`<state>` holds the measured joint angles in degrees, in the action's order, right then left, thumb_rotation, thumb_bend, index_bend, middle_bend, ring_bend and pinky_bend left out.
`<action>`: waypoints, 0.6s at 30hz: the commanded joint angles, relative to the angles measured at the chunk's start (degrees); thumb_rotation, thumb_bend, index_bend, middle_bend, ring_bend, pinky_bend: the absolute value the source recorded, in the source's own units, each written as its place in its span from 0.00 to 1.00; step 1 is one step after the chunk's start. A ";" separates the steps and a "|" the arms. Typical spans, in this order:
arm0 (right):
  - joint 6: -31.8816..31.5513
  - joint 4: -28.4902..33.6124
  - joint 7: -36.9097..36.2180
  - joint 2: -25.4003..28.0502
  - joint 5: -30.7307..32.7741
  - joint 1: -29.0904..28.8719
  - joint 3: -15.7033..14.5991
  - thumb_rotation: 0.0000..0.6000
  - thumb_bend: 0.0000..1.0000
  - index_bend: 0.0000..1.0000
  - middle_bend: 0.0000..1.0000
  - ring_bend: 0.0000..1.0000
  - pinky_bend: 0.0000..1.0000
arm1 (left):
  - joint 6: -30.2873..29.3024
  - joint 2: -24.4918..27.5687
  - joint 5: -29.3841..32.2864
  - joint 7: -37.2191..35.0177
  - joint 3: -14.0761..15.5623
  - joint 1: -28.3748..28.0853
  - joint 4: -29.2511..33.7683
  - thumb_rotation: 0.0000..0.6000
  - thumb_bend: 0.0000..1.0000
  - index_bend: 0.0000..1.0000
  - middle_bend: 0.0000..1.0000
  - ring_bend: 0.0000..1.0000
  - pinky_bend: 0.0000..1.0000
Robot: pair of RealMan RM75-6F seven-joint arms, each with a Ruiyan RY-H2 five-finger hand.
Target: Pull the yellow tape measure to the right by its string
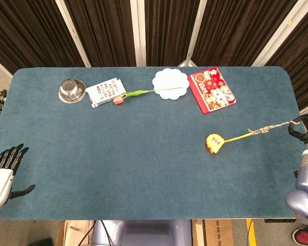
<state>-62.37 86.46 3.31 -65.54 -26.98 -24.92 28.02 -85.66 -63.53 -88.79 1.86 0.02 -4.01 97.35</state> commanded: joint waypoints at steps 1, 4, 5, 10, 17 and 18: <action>-0.57 -0.17 -0.07 -0.17 -0.56 0.06 -0.14 1.00 0.47 0.65 0.14 0.00 0.00 | -0.04 -0.01 -0.04 -0.03 -0.02 0.00 0.01 1.00 0.00 0.00 0.00 0.00 0.00; -0.98 -0.42 -0.41 -0.16 -0.31 -0.12 0.52 1.00 0.47 0.65 0.14 0.00 0.00 | -0.15 0.03 -0.12 -0.09 0.00 0.05 0.01 1.00 0.00 0.00 0.00 0.00 0.00; -1.03 -0.52 -0.39 -0.05 -0.19 -0.21 0.72 1.00 0.47 0.65 0.14 0.00 0.00 | -0.18 0.03 -0.13 -0.11 0.00 0.07 0.01 1.00 0.00 0.00 0.00 0.00 0.00; -1.26 -0.93 -0.48 0.65 -0.12 -0.48 1.60 1.00 0.47 0.65 0.14 0.00 0.00 | -0.31 0.06 -0.30 -0.08 0.01 0.11 0.00 1.00 0.00 0.00 0.00 0.00 0.00; -0.07 -1.46 0.32 0.91 0.17 -0.09 0.48 1.00 0.47 0.30 0.11 0.00 0.00 | -0.40 0.02 -0.45 0.08 0.07 0.16 -0.01 1.00 0.00 0.00 0.00 0.00 0.00; 0.08 -1.51 0.41 0.96 -0.39 0.07 0.05 1.00 0.47 0.15 0.06 0.00 0.00 | -0.37 0.02 -0.42 0.09 0.09 0.17 0.00 1.00 0.00 0.00 0.00 0.00 0.00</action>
<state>-62.57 85.05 3.47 -64.67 -26.83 -25.05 28.57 -86.05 -63.51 -89.22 1.94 0.10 -3.85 97.34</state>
